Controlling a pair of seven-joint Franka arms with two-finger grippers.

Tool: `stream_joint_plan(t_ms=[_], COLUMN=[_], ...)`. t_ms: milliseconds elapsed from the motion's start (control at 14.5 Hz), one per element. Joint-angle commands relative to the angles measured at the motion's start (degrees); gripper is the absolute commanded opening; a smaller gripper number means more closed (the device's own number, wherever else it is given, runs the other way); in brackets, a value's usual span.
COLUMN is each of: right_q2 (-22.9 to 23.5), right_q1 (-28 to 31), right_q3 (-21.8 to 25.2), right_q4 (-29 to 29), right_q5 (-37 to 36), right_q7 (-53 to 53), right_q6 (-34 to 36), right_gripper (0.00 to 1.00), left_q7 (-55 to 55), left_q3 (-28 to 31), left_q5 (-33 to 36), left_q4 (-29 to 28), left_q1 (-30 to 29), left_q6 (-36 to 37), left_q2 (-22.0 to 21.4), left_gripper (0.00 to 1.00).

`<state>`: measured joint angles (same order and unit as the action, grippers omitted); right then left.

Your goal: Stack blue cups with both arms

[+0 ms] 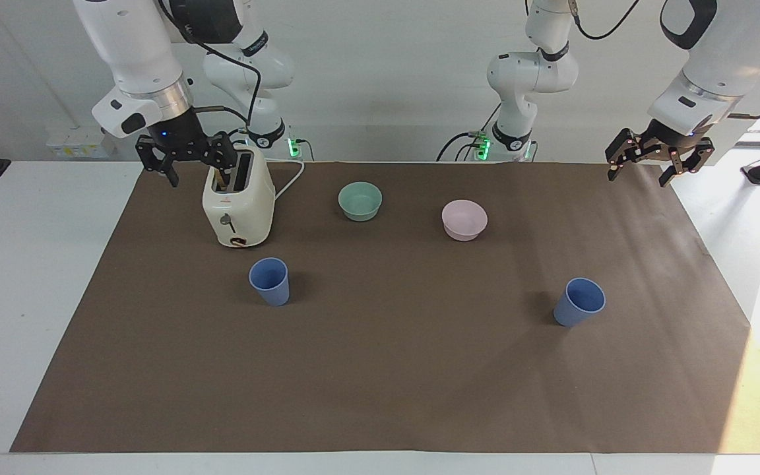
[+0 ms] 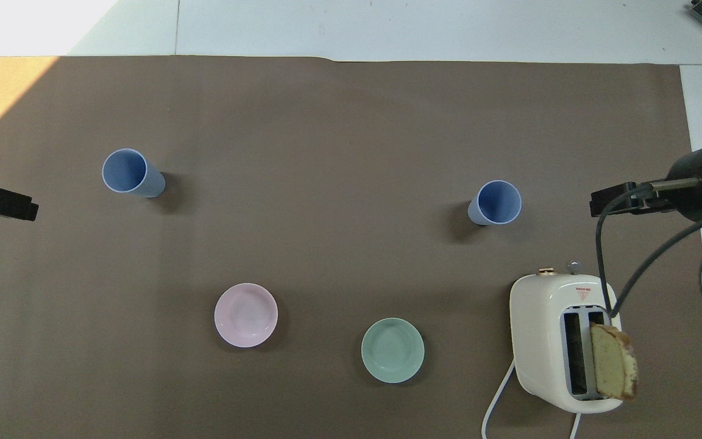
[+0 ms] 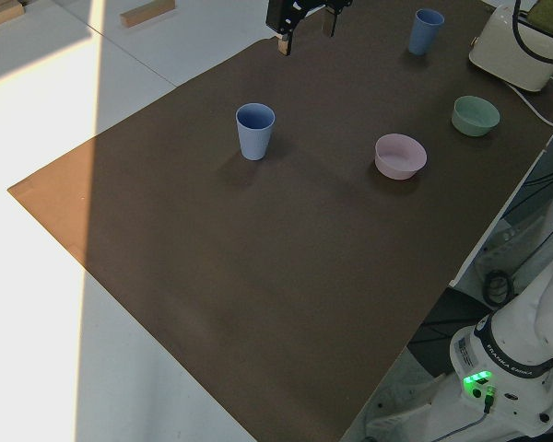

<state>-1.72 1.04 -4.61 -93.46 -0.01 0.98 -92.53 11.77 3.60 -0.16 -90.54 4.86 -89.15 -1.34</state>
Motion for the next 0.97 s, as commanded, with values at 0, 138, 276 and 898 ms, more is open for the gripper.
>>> stream_joint_plan(t_ms=[0, 138, 276, 898], right_q2=[-1.09, -1.09, -1.09, -1.09], right_q1=[0.80, 0.89, 0.89, 0.89], right_q3=[-0.40, -0.40, -0.40, -0.40], right_q4=[-1.11, -1.11, -1.11, -1.11], right_q5=[1.42, 1.42, 1.42, 1.42], right_q7=[0.52, 0.52, 0.52, 0.52], right_q6=[-0.64, -0.64, -0.64, -0.64], right_gripper=[1.00, 1.00, 1.00, 1.00], left_q7=[-0.35, -0.43, -0.61, -0.87], left_q3=[-0.34, -0.34, -0.26, -0.17], left_q5=[0.07, -0.01, -0.80, -0.98], left_q4=[0.45, 0.98, 0.89, 0.45], left_q1=[-0.64, -0.64, -0.64, -0.64], left_q6=[-1.46, -1.90, -1.90, -1.99], left_q2=[-0.15, 0.29, 0.29, 0.02], left_gripper=[1.00, 1.00, 1.00, 1.00])
